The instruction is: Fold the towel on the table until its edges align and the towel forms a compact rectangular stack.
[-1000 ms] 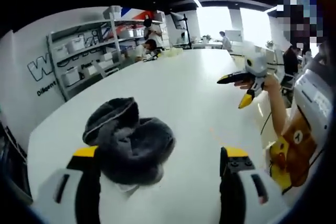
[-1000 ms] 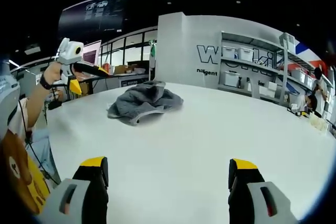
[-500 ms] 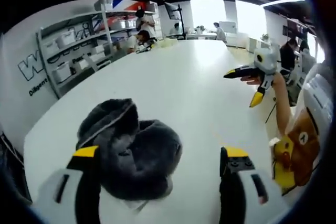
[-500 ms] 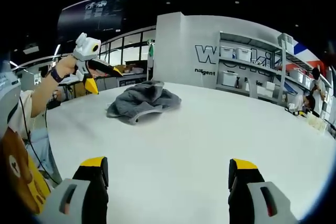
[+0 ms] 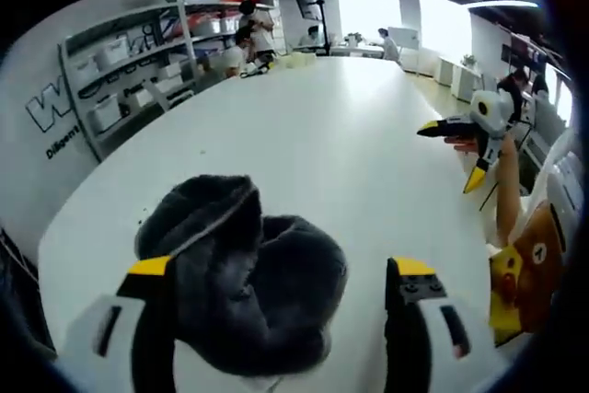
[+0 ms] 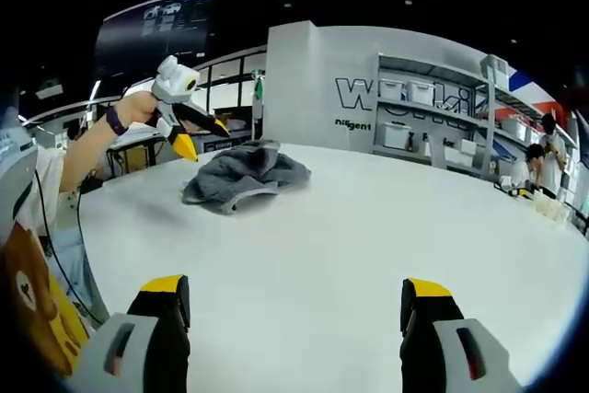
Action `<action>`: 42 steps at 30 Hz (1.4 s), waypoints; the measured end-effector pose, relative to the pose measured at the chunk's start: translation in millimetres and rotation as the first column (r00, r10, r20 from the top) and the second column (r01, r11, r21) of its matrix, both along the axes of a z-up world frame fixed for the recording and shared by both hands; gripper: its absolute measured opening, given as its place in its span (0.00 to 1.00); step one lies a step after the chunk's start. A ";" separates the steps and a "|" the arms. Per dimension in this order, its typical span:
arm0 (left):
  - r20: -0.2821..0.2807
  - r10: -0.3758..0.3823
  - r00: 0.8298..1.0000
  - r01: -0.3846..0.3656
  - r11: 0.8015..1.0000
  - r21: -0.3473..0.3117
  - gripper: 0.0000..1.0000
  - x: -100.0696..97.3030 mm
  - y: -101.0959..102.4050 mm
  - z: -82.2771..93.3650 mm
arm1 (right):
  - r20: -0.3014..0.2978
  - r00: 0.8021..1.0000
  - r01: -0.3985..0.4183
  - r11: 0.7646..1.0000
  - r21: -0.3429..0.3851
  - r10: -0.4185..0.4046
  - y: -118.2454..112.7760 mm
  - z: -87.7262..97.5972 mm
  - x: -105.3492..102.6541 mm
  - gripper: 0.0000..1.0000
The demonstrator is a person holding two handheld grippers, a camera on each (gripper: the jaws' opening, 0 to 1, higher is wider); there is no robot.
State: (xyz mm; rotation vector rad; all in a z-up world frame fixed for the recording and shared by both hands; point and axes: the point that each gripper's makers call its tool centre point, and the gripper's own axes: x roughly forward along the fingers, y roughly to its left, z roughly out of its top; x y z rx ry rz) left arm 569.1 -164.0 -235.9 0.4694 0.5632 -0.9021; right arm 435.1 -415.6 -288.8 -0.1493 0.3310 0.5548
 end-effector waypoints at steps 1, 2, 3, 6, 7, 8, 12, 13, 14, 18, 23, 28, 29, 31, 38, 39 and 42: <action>-0.003 0.000 1.000 0.000 1.000 0.001 1.00 1.8 -0.7 -0.2 | -0.001 1.000 0.002 1.000 0.001 -0.002 -0.9 -0.4 0.0 0.99; -0.007 0.000 1.000 0.000 1.000 0.004 1.00 3.7 -1.7 -1.0 | -0.001 1.000 0.004 1.000 0.002 -0.004 -1.8 -0.7 0.1 0.99; -0.011 -0.001 1.000 0.002 1.000 0.009 1.00 5.6 -2.3 -1.5 | -0.002 1.000 0.007 1.000 0.003 -0.007 -2.7 -1.1 0.4 0.99; -0.023 -0.004 1.000 0.005 1.000 0.029 1.00 13.2 -4.7 -3.7 | -0.002 1.000 0.014 1.000 0.006 -0.014 -4.9 -2.0 1.1 0.99; -0.026 -0.006 1.000 0.007 0.999 0.036 1.00 15.4 -5.6 -4.0 | -0.003 1.000 0.016 1.000 0.007 -0.016 -5.4 -2.4 1.3 0.99; -0.031 -0.012 0.999 0.013 0.999 0.045 0.99 17.0 -7.5 -5.2 | -0.003 1.000 0.017 1.000 0.007 -0.017 -5.9 -3.0 1.5 0.99; -0.046 -0.024 0.999 0.026 0.998 0.063 0.99 28.8 -14.4 -8.1 | -0.006 1.000 0.024 1.000 0.008 -0.024 -8.6 -5.1 1.7 0.99; -0.049 -0.024 0.999 0.028 0.997 0.066 0.99 30.8 -15.0 -8.8 | -0.006 1.000 0.025 1.000 0.009 -0.025 -9.2 -5.5 1.7 0.99; -0.053 -0.024 0.998 0.028 0.997 0.070 0.99 34.2 -15.9 -10.1 | -0.007 1.000 0.028 1.000 0.010 -0.028 -10.3 -6.0 1.7 0.99; -0.073 -0.013 0.997 0.018 0.997 0.078 0.99 46.6 -17.0 -16.5 | -0.010 0.999 0.044 0.999 0.012 -0.044 -16.4 -8.1 2.3 0.99; -0.096 0.004 0.995 0.003 0.997 0.080 0.98 57.2 -14.3 -23.7 | -0.015 0.998 0.060 0.998 0.007 -0.059 -22.7 -10.2 4.2 0.99; -0.102 0.006 0.995 0.001 0.997 0.076 0.95 63.9 -12.7 -24.5 | -0.017 0.998 0.063 0.998 0.005 -0.063 -25.0 -11.3 7.8 0.99; -0.103 0.005 0.995 0.003 0.997 0.076 0.95 64.4 -12.6 -24.6 | -0.018 0.998 0.062 0.998 0.005 -0.061 -24.7 -11.7 8.6 0.99; -0.109 0.007 0.994 0.001 0.997 0.075 0.94 66.5 -12.2 -25.2 | -0.019 0.998 0.057 0.998 0.003 -0.057 -23.5 -12.5 9.7 0.99; -0.114 -0.001 0.994 0.009 0.997 0.078 0.89 65.9 -11.7 -27.8 | -0.021 0.999 0.042 0.999 -0.002 -0.042 -20.6 -13.4 11.9 0.99; -0.116 -0.004 0.993 0.013 0.997 0.079 0.87 65.5 -11.4 -28.2 | -0.022 0.999 0.041 0.999 -0.003 -0.041 -20.5 -13.7 12.1 0.99; -0.118 -0.005 0.993 0.014 0.997 0.077 0.85 65.9 -10.7 -28.6 | -0.024 0.999 0.038 0.999 -0.006 -0.038 -20.0 -14.4 12.0 0.99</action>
